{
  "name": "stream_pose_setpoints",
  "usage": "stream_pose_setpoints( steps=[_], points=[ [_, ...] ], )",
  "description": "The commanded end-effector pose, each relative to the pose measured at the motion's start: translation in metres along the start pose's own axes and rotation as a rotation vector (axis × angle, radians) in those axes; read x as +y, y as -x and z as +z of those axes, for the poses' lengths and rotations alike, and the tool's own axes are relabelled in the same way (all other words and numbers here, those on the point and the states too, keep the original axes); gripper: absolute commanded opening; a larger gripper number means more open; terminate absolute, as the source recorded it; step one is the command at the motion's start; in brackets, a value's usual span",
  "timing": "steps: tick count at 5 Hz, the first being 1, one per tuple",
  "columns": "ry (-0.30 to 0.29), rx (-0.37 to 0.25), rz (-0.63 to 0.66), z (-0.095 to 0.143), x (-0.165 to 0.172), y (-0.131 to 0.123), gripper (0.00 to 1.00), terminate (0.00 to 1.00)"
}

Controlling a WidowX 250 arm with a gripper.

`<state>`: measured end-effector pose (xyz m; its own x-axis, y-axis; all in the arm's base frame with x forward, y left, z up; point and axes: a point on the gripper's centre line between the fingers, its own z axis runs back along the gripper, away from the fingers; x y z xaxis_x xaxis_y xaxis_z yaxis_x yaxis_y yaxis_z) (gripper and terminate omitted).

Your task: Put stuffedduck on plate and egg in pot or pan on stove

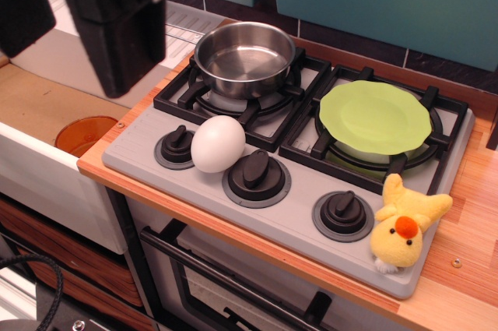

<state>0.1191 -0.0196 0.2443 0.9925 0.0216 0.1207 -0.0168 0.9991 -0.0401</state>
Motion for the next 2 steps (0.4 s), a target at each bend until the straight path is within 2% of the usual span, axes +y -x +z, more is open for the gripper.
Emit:
stream_pose_setpoints(
  steps=[1,2],
  points=[
    [0.0,0.0,0.0,0.0,0.0,0.0,1.0,0.0],
    [-0.018,-0.028,0.084,-0.027,-0.05,-0.027,1.0,0.0]
  ],
)
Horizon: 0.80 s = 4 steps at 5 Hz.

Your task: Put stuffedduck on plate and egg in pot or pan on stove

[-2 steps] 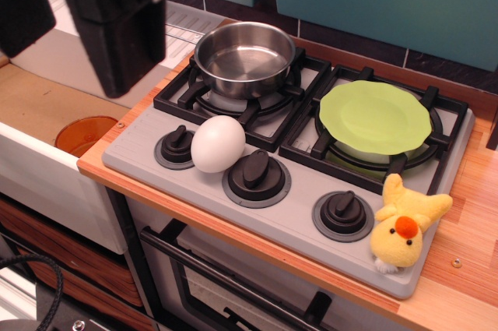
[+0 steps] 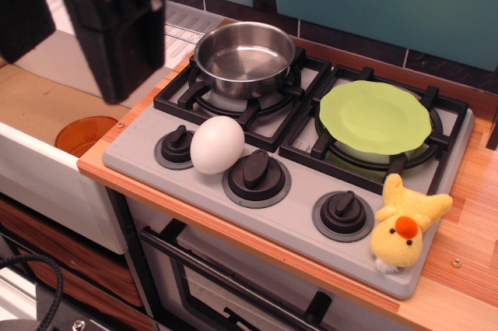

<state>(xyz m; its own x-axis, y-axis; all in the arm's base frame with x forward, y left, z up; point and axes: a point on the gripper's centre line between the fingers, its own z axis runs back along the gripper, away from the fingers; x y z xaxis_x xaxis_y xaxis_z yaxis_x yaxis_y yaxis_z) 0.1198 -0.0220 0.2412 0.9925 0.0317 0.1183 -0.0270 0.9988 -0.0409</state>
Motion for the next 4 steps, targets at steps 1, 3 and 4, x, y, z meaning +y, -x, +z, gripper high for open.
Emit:
stream_pose_setpoints(
  steps=[1,3,4],
  points=[
    [-0.023,-0.048,0.112,-0.044,-0.09,-0.053,1.0,0.0],
    [-0.011,-0.09,0.137,-0.078,-0.127,-0.092,1.0,0.0],
    [0.035,-0.119,0.123,-0.099,-0.136,-0.107,1.0,0.0]
  ],
)
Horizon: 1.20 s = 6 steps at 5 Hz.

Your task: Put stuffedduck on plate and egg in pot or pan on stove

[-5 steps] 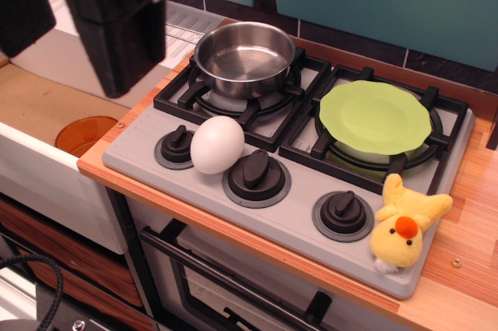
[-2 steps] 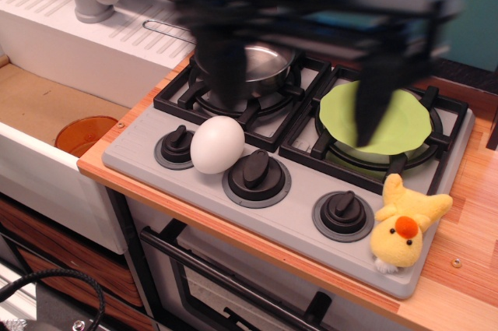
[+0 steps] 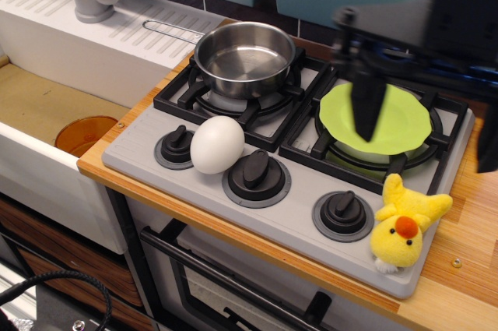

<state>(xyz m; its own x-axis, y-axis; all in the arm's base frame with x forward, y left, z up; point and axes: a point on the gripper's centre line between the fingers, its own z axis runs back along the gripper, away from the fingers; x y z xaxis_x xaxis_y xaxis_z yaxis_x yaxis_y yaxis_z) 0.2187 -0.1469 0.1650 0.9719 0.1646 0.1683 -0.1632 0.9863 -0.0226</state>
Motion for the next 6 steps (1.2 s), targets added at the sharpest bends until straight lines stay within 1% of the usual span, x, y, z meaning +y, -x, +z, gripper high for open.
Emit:
stream_pose_setpoints(
  steps=[1,3,4,5,6],
  points=[
    [0.076,-0.059,-0.007,-0.008,-0.014,-0.019,1.0,0.0],
    [0.076,-0.059,-0.007,-0.008,-0.014,-0.019,1.0,0.0],
    [0.056,-0.137,0.025,-0.038,-0.02,-0.015,1.0,0.0],
    [0.084,-0.181,0.032,-0.063,-0.024,-0.017,1.0,0.0],
    [0.119,-0.214,0.032,-0.081,-0.024,-0.019,1.0,0.0]
  ],
)
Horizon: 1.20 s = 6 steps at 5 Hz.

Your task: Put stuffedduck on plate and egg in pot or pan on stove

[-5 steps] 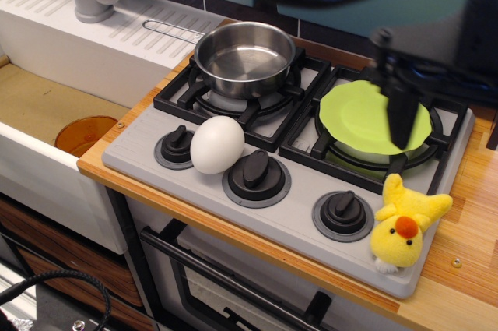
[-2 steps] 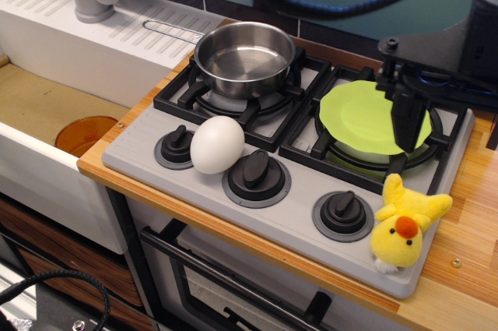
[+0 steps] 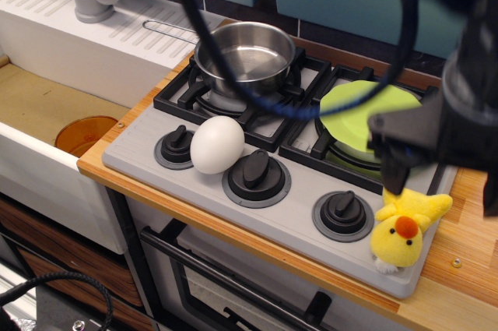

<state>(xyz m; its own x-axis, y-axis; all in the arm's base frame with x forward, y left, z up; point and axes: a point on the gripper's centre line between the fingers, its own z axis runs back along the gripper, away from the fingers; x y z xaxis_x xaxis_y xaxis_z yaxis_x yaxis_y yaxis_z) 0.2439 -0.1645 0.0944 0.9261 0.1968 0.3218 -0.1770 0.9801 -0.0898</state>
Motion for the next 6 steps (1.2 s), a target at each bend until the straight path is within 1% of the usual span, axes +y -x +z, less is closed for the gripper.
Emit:
stream_pose_setpoints(
  steps=[1,2,3,5,6],
  points=[
    [0.059,-0.087,0.008,-0.022,-0.003,-0.005,1.0,0.0],
    [0.055,-0.143,-0.001,-0.031,0.001,-0.002,1.0,0.0],
    [0.054,-0.179,0.003,-0.036,0.005,0.003,1.0,0.0],
    [0.07,-0.21,0.02,-0.056,0.0,0.008,1.0,0.0],
    [0.077,-0.222,0.02,-0.066,-0.001,0.007,1.0,0.0]
  ],
)
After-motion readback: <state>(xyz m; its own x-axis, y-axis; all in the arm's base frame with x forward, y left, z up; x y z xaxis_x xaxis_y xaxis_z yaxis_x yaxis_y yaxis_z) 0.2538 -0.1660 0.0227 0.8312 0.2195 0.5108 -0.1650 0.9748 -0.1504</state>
